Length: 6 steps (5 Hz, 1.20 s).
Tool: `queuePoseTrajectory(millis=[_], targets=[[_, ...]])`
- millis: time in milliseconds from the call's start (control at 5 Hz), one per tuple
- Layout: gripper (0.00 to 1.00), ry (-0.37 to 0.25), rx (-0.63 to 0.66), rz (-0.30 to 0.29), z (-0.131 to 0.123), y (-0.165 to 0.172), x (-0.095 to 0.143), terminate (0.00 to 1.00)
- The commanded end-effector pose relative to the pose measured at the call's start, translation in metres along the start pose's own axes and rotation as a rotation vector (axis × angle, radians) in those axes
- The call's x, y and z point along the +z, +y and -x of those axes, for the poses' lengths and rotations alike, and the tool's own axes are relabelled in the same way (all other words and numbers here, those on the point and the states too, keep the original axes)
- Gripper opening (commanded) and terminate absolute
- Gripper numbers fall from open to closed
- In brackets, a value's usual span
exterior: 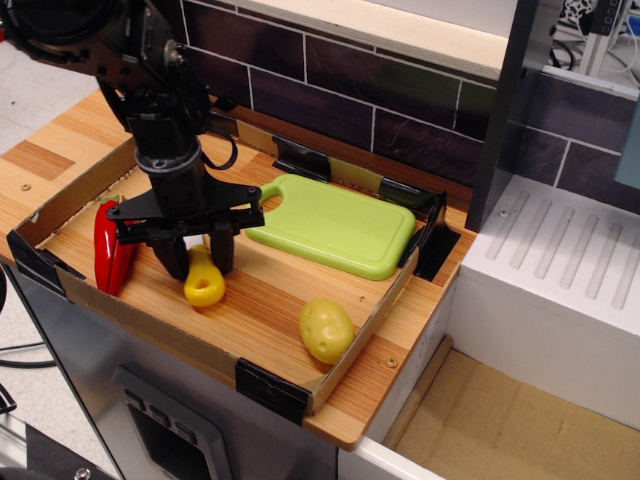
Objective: Put knife on cutting board
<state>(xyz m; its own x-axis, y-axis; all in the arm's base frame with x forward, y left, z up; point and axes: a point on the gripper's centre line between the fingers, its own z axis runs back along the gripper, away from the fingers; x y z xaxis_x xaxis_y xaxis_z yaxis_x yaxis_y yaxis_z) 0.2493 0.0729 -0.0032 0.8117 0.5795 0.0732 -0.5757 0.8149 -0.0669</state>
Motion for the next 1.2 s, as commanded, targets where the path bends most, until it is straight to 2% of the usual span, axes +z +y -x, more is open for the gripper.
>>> queuePoseTrajectory(millis=[0, 400, 600, 800, 1000], targets=[[0.00, -0.050, -0.068, 0.027, -0.001, -0.012, 0.015, 0.00], [0.00, -0.074, 0.055, 0.082, -0.011, -0.022, 0.060, 0.00], [0.00, -0.103, 0.201, 0.112, -0.026, -0.029, 0.087, 0.00], [0.00, -0.097, 0.329, 0.135, -0.044, -0.038, 0.094, 0.00], [0.00, -0.012, 0.483, 0.105, -0.061, -0.049, 0.087, 0.00]])
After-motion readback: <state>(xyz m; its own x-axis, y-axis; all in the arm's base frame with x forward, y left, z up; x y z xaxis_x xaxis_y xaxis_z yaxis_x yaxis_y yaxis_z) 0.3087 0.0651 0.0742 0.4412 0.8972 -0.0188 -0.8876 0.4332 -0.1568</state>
